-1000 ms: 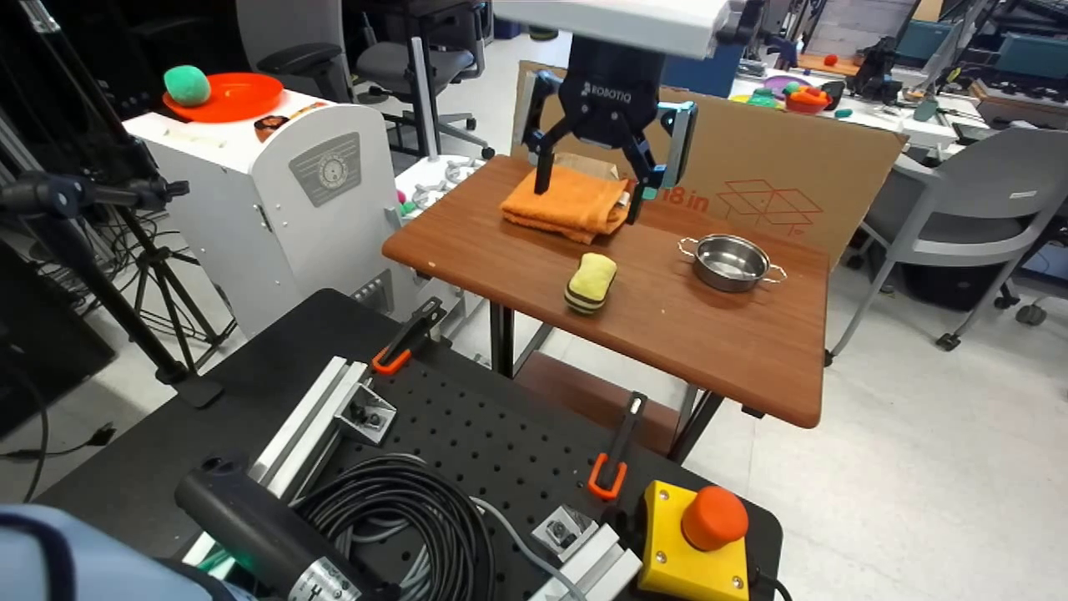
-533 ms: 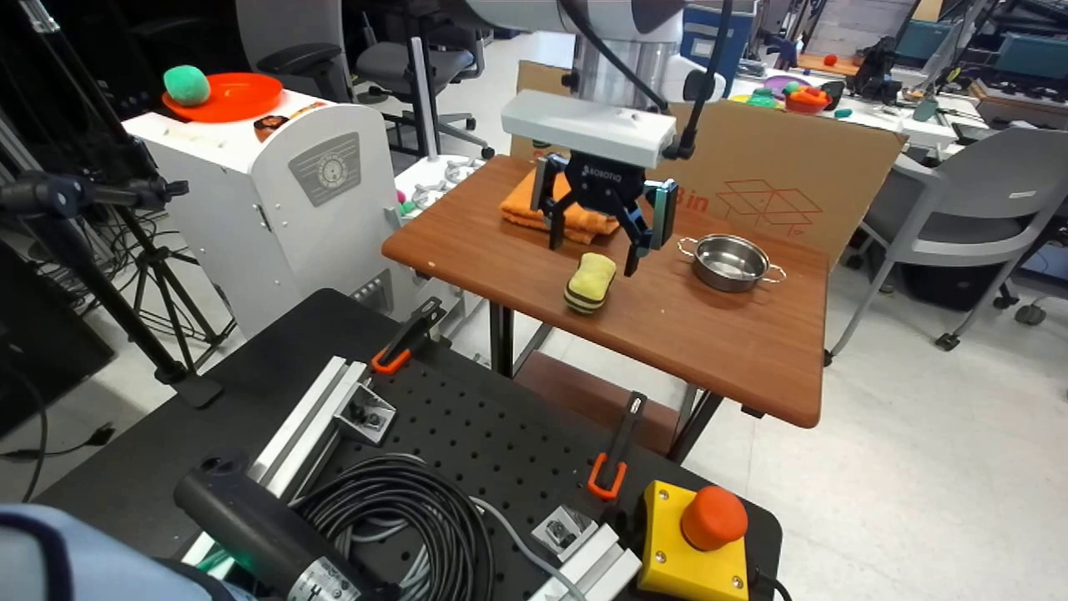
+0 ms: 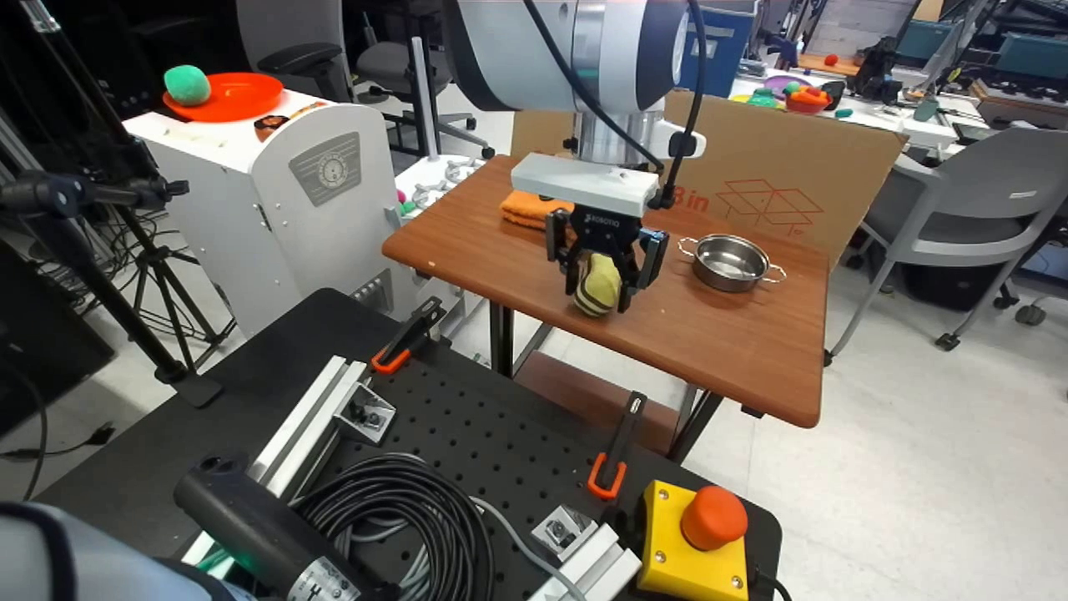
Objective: Put the yellow plushy in the pot
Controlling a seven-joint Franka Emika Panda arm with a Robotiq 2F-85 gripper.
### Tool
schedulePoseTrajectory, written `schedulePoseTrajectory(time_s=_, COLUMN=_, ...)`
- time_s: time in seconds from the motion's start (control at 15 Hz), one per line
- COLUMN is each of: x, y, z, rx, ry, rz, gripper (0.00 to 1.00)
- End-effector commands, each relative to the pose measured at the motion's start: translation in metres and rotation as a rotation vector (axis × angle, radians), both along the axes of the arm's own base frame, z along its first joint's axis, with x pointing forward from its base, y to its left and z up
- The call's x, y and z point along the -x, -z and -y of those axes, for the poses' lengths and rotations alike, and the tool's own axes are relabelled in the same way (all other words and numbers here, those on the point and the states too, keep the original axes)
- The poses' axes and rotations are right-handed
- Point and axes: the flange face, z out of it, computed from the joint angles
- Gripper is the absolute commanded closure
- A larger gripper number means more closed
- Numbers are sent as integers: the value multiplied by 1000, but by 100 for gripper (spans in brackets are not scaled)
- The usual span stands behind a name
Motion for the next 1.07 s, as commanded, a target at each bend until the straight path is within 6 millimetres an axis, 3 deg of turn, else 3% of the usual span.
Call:
schedulePoseTrajectory(time_s=0.0, x=-7, y=9, z=0, rx=38, ry=-31, rz=-16, gripper=58)
schedulePoseTrajectory(time_s=0.2, x=-5, y=-8, z=5, rx=49, ry=-74, rz=-11, gripper=79)
schedulePoseTrajectory(time_s=0.4, x=-15, y=-41, z=22, rx=63, ry=-91, rz=16, gripper=99)
schedulePoseTrajectory(time_s=0.73, x=-61, y=-100, z=75, rx=129, ry=-14, rz=57, gripper=95)
schedulePoseTrajectory(time_s=1.0, x=-106, y=-107, z=111, rx=155, ry=72, rz=66, gripper=95)
